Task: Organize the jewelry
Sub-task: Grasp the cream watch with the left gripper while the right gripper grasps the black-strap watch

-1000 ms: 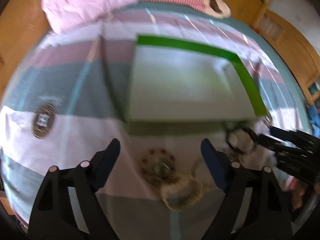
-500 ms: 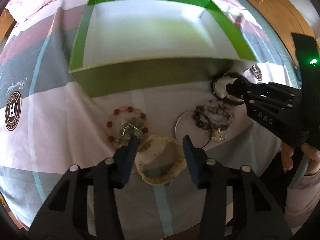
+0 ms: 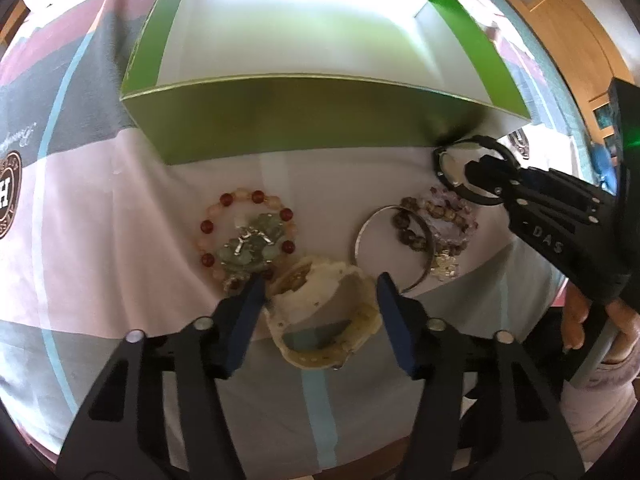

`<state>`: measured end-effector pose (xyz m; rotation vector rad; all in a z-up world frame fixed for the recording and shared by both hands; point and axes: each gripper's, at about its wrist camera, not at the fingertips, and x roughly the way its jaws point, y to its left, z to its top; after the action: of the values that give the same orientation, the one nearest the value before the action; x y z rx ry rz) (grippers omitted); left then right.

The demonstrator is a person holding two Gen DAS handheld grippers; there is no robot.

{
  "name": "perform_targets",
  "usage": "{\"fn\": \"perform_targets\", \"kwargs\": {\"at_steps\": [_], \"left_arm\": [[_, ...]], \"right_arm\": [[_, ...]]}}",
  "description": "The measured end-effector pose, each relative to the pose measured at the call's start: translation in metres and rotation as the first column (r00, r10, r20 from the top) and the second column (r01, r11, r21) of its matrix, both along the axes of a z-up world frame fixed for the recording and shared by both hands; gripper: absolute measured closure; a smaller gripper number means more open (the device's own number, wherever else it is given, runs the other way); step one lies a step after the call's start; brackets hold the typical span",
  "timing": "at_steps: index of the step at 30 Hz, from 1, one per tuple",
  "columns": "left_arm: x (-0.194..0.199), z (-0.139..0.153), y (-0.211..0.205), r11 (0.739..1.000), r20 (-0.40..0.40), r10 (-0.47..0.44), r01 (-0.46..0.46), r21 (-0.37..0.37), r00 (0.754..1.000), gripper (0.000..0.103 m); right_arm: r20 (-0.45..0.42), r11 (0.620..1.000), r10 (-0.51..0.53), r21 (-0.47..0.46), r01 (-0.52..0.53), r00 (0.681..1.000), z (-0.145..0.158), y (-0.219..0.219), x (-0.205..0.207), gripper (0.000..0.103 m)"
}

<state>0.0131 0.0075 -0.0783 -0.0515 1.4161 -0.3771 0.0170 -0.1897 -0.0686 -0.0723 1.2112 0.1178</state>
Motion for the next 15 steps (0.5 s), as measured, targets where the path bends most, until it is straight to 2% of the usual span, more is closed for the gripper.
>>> {"fn": "perform_targets", "kwargs": {"at_steps": [1,3,4,15], "left_arm": [[0.0001,0.0003,0.0004,1.0,0.001,0.001,-0.001,-0.001,1.0,0.047],[0.0009,0.0013,0.0006,1.0,0.01,0.002,-0.002,0.01,1.0,0.056],[0.0018,0.0011,0.0,1.0,0.012,0.001,-0.001,0.017,1.0,0.065],[-0.006,0.0024,-0.004,0.999,0.04,-0.023,0.021,0.041,0.999,0.066]], "right_arm": [[0.0,1.0,0.001,-0.002,-0.001,1.0,-0.0001,0.0004,0.0,0.082],[0.0,1.0,0.003,-0.002,-0.003,1.0,-0.0007,0.0009,0.0005,0.082],[0.0,1.0,0.004,-0.003,-0.004,1.0,-0.001,0.001,0.0002,0.082],[-0.006,1.0,0.013,-0.025,-0.014,1.0,-0.0075,0.0072,0.0025,0.082]]}}
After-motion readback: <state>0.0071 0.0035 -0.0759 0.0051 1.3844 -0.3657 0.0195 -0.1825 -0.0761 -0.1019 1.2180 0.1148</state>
